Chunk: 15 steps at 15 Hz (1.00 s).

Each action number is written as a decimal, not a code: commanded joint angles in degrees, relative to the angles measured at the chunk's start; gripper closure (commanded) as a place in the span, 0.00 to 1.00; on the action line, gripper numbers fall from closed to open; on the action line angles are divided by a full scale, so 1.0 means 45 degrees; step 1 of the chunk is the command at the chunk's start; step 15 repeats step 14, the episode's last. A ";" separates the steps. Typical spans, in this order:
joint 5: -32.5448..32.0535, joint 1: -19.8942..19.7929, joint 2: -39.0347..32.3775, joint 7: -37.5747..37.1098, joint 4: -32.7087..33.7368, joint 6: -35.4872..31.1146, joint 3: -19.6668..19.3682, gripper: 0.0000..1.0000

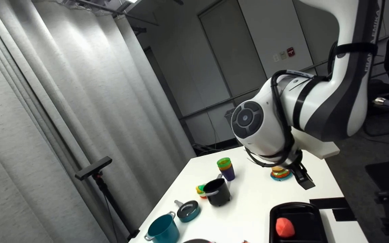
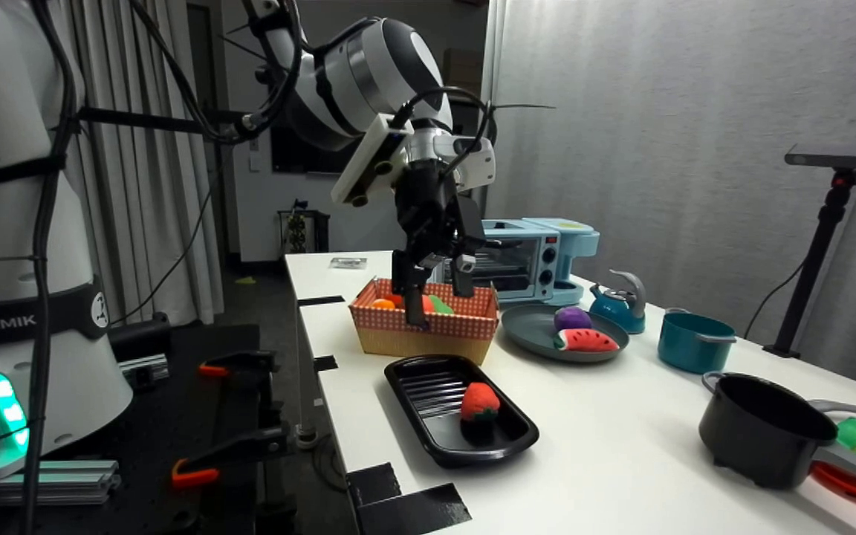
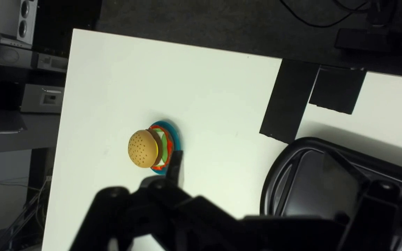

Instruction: Get the orange object from the brown box and put it on the black tray

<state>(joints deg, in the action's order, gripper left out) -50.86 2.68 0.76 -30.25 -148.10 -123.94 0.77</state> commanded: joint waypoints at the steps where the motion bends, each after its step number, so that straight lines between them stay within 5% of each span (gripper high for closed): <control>1: 0.0038 0.0023 -0.0045 -0.0025 0.0036 0.0030 0.0226 0.00; 15: 0.0048 0.0120 -0.0077 -0.0064 0.0043 0.0037 0.0331 0.00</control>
